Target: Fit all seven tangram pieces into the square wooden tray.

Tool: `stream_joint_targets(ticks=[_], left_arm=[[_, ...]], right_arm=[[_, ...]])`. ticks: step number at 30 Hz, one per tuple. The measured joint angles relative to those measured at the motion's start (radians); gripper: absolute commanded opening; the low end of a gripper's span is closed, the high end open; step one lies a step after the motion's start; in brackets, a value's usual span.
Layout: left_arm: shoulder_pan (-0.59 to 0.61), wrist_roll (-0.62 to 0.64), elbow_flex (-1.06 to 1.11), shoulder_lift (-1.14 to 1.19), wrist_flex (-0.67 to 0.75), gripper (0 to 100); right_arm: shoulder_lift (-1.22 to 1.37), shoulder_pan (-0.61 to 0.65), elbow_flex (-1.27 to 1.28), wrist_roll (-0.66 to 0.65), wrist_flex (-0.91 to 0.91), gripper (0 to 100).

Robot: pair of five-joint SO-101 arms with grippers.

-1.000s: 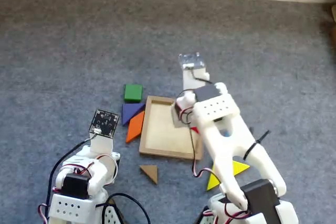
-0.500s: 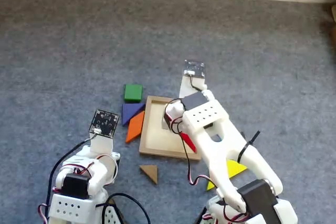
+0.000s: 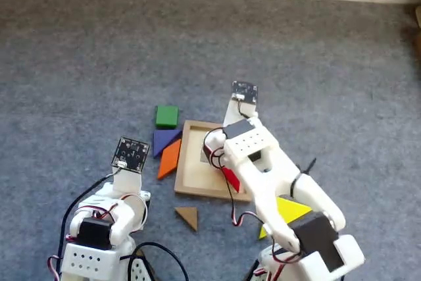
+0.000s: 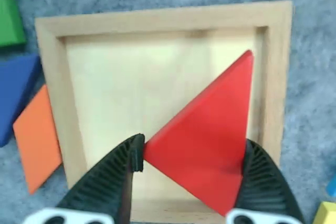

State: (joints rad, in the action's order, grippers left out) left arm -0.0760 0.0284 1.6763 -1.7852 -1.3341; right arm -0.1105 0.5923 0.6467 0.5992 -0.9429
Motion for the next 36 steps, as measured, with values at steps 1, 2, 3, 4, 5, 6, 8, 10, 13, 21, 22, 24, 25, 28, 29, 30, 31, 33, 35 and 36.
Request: stream_joint_targets(ticks=[1,2,3,4,5,6,8,10,13,21,22,24,25,28,29,30,31,33,35,36], left_arm=[[0.000,0.000,0.000,0.000,0.000,0],[0.000,0.000,0.000,0.000,0.000,0],[0.000,0.000,0.000,0.000,0.000,0],[0.000,0.000,0.000,0.000,0.000,0],[0.000,0.000,0.000,0.000,0.000,0],[0.000,0.000,0.000,0.000,0.000,0],[0.000,0.000,0.000,0.000,0.000,0],[0.000,0.000,0.000,0.000,0.000,0],[0.000,0.000,0.000,0.000,0.000,0],[0.000,0.000,0.000,0.000,0.000,0],[0.000,0.000,0.000,0.000,0.000,0],[0.000,0.000,0.000,0.000,0.000,0],[0.000,0.000,0.000,0.000,0.000,0],[0.000,0.000,0.000,0.000,0.000,0],[0.000,0.000,0.000,0.000,0.000,0],[0.000,0.000,0.000,0.000,0.000,0],[0.000,0.000,0.000,0.000,0.000,0],[0.000,0.000,0.000,0.000,0.000,0],[0.000,0.000,0.000,0.000,0.000,0],[0.000,0.000,0.000,0.000,0.000,0]], right_arm=[[0.003,0.000,0.000,0.000,0.000,16.6],[0.003,0.000,0.000,0.000,0.000,16.7],[0.003,0.000,0.000,0.000,0.000,16.7],[0.003,0.000,0.000,0.000,0.000,16.7],[0.003,0.000,0.000,0.000,0.000,16.7],[0.003,0.000,0.000,-0.009,0.000,16.7],[0.003,0.000,0.000,-0.017,0.000,16.8],[0.003,0.000,0.000,-0.023,0.000,18.7],[0.003,0.000,0.000,-0.025,0.000,23.7],[0.003,-0.026,-0.002,-0.048,-0.011,24.5],[0.005,-0.028,-0.006,-0.051,-0.026,24.5],[0.005,-0.029,-0.032,-0.054,-0.058,24.5],[0.005,-0.029,-0.044,-0.054,-0.074,24.6],[0.005,-0.029,-0.071,-0.054,-0.103,24.7],[0.005,-0.029,-0.071,-0.054,-0.106,25.0],[0.005,-0.029,-0.069,-0.054,-0.107,26.2],[0.005,-0.029,-0.069,-0.054,-0.107,28.2],[0.005,-0.029,-0.069,-0.054,-0.107,32.0],[0.005,-0.029,-0.069,-0.054,-0.107,33.3],[0.005,-0.029,-0.069,-0.054,-0.107,33.3]])
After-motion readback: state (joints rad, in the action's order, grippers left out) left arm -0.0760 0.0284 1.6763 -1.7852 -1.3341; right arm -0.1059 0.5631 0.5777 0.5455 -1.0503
